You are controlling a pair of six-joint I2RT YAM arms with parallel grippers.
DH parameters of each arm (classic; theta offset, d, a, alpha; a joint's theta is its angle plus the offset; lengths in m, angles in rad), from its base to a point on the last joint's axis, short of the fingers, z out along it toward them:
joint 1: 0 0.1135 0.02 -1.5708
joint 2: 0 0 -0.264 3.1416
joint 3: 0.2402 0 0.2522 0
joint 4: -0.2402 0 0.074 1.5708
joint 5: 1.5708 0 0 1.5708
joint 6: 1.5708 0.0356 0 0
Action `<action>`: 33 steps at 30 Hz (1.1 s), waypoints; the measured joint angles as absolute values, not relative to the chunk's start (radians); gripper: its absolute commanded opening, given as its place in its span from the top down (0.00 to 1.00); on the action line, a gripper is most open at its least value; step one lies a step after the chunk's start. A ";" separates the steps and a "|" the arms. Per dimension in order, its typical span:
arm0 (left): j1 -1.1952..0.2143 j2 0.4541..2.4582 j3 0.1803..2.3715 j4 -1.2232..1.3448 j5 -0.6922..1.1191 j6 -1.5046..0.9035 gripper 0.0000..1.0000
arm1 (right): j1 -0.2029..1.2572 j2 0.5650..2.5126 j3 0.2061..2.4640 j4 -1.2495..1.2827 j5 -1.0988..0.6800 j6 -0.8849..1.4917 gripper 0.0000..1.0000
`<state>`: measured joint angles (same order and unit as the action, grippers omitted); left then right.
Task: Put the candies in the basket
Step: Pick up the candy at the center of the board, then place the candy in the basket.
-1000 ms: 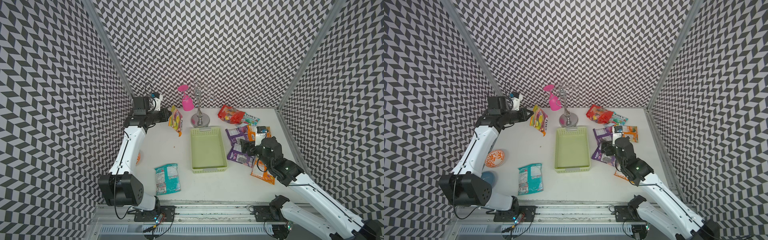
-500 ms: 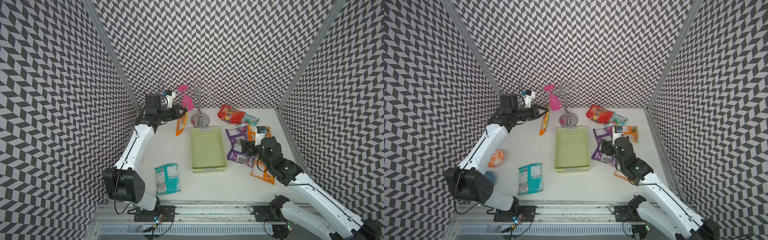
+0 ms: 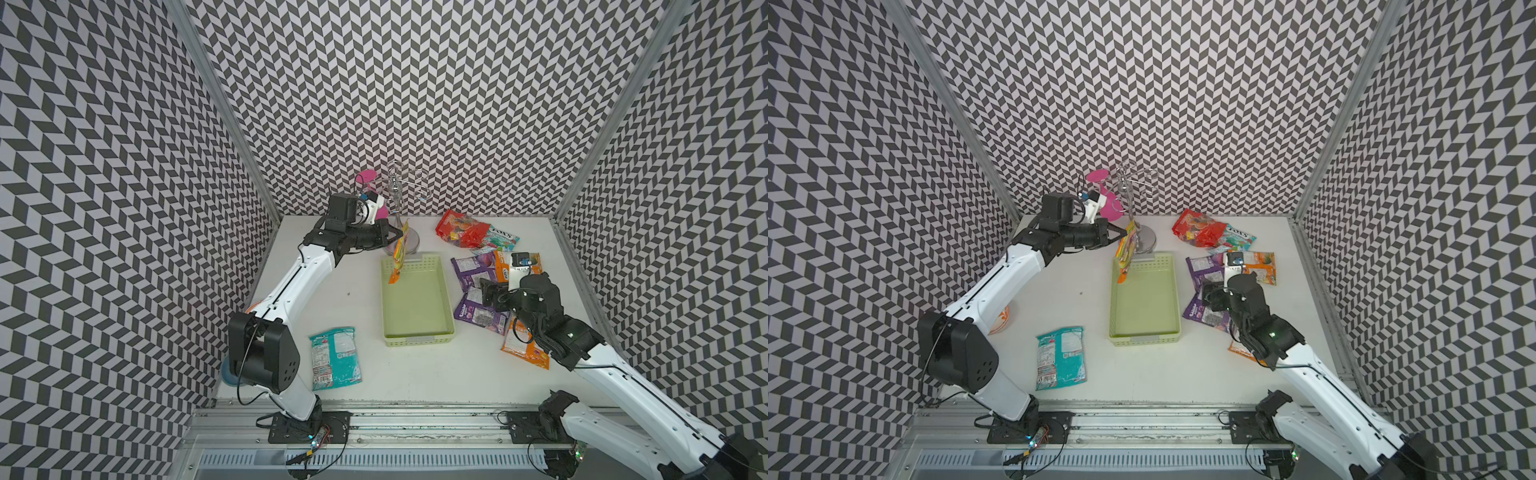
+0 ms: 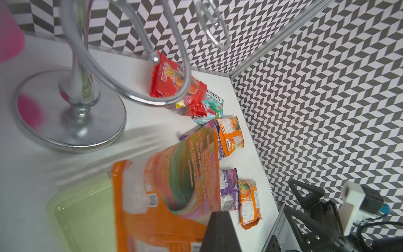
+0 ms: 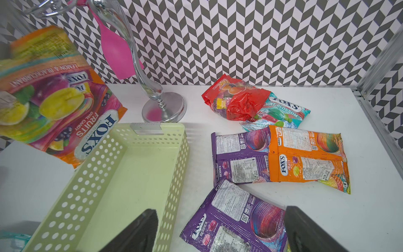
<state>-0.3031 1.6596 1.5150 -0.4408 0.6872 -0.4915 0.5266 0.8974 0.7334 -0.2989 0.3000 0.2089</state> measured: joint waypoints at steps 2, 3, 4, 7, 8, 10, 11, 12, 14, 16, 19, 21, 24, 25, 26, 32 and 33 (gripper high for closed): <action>-0.316 1.687 1.507 -0.436 0.676 -0.500 1.00 | 0.527 0.897 0.733 -0.299 0.300 0.209 0.06; -0.323 1.697 1.505 -0.436 0.670 -0.504 1.00 | 0.527 0.897 0.733 -0.299 0.300 0.208 0.06; -0.333 1.707 1.504 -0.435 0.664 -0.507 1.00 | 0.527 0.898 0.733 -0.299 0.300 0.208 0.06; -0.373 1.729 1.503 -0.429 0.656 -0.516 1.00 | 0.527 0.898 0.733 -0.299 0.300 0.208 0.06; -0.386 1.733 1.503 -0.424 0.652 -0.517 1.00 | 0.527 0.898 0.733 -0.299 0.300 0.208 0.06; -0.415 1.743 1.503 -0.420 0.640 -0.516 1.00 | 0.527 0.898 0.733 -0.299 0.300 0.207 0.05; -0.425 1.750 1.505 -0.420 0.633 -0.514 1.00 | 0.527 0.898 0.733 -0.299 0.300 0.207 0.05; -0.435 1.761 1.510 -0.420 0.622 -0.513 1.00 | 0.527 0.898 0.733 -0.299 0.300 0.207 0.05; -0.452 1.792 1.528 -0.420 0.609 -0.514 1.00 | 0.527 0.898 0.733 -0.299 0.300 0.205 0.05; -0.464 1.826 1.548 -0.421 0.592 -0.514 1.00 | 0.527 0.898 0.733 -0.299 0.300 0.205 0.05; -0.486 1.850 1.568 -0.425 0.563 -0.511 1.00 | 0.527 0.898 0.733 -0.299 0.300 0.205 0.05; -0.498 1.851 1.572 -0.428 0.541 -0.508 1.00 | 0.527 0.898 0.733 -0.298 0.300 0.205 0.05; -0.529 1.852 1.585 -0.434 0.500 -0.495 0.87 | 0.527 0.898 0.733 -0.297 0.299 0.205 0.05; -0.542 1.852 1.588 -0.435 0.483 -0.488 0.76 | 0.527 0.899 0.733 -0.298 0.299 0.205 0.05; -0.547 1.852 1.589 -0.435 0.476 -0.491 0.65 | 0.527 0.899 0.733 -0.298 0.299 0.205 0.05; -0.561 1.840 1.587 -0.448 0.447 -0.463 0.21 | 0.527 0.910 0.728 -0.286 0.284 0.202 0.05; -0.555 1.829 1.584 -0.450 0.444 -0.459 0.21 | 0.527 0.918 0.728 -0.284 0.278 0.201 0.05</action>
